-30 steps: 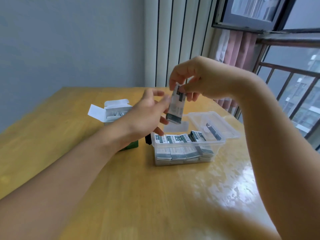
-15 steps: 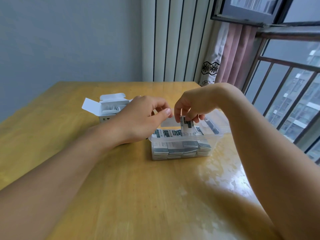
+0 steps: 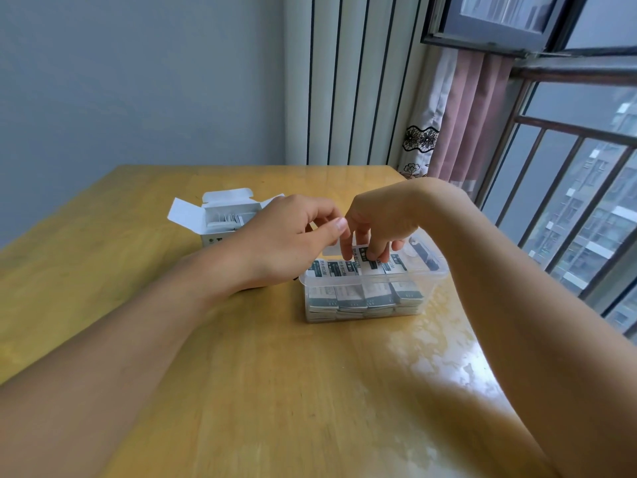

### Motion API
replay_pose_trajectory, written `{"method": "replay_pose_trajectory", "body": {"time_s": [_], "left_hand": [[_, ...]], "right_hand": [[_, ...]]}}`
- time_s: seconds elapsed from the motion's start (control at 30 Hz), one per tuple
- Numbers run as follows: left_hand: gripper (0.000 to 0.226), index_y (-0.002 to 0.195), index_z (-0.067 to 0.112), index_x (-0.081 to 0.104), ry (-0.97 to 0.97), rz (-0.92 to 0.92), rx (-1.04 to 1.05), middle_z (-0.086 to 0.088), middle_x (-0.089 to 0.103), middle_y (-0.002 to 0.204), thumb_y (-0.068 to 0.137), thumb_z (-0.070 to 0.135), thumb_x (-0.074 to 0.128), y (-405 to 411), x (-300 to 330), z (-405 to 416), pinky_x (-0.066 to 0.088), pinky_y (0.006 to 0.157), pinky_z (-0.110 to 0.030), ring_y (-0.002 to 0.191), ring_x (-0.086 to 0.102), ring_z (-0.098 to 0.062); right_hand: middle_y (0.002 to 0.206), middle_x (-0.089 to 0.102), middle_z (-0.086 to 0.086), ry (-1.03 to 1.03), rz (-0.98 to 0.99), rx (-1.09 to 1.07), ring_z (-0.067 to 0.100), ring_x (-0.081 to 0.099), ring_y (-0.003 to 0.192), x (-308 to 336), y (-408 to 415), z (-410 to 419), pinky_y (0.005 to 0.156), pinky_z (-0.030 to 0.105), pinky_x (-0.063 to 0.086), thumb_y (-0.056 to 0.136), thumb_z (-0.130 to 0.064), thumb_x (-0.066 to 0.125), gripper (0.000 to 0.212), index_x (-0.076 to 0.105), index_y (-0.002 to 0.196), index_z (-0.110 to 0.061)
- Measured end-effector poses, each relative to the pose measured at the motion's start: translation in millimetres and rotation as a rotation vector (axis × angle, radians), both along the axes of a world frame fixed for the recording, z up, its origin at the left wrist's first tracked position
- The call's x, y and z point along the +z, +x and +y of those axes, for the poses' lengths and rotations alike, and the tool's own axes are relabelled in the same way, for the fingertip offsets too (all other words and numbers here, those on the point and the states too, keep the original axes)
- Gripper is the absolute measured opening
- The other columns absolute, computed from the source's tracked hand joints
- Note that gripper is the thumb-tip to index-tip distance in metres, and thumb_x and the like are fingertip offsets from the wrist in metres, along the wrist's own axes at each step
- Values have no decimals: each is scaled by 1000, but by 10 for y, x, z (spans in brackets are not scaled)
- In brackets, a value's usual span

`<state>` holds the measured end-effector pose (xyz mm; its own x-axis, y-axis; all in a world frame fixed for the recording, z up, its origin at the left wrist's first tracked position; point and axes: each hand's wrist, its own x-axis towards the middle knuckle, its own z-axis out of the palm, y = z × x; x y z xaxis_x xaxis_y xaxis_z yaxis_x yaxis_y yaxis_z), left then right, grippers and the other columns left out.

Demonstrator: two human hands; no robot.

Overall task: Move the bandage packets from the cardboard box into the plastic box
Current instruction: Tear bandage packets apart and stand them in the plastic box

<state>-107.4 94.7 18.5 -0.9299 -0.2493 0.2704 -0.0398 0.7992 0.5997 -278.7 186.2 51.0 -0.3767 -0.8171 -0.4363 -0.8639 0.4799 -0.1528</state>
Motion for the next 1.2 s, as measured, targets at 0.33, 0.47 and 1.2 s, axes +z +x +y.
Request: {"method": "replay_pose_trajectory", "body": {"time_s": [0.33,0.47,1.2], "left_hand": [[25,97,29,72,23,12,-9,12,70,91,103,37,49,0,13,-19,40,64,-18,69,54,5],[24,98,30,71,30,2,-18,13,69,90,103,39,49,1,17,-23,41,65,-19,71,54,5],[21,100,24,70,73,158,46,10,69,86,103,33,51,94,257,-240,45,63,-16,65,55,5]], "right_hand": [[110,72,7,34,52,-37,9,71,68,-48,15,-50,55,19,52,86,-3,73,31,68,109,-23],[120,70,8,47,58,-47,9,71,69,-70,1,-55,57,18,54,87,-4,72,36,66,119,-20],[108,73,-2,-301,23,0,12,74,66,310,231,163,55,20,55,90,-7,70,38,64,125,-23]]}}
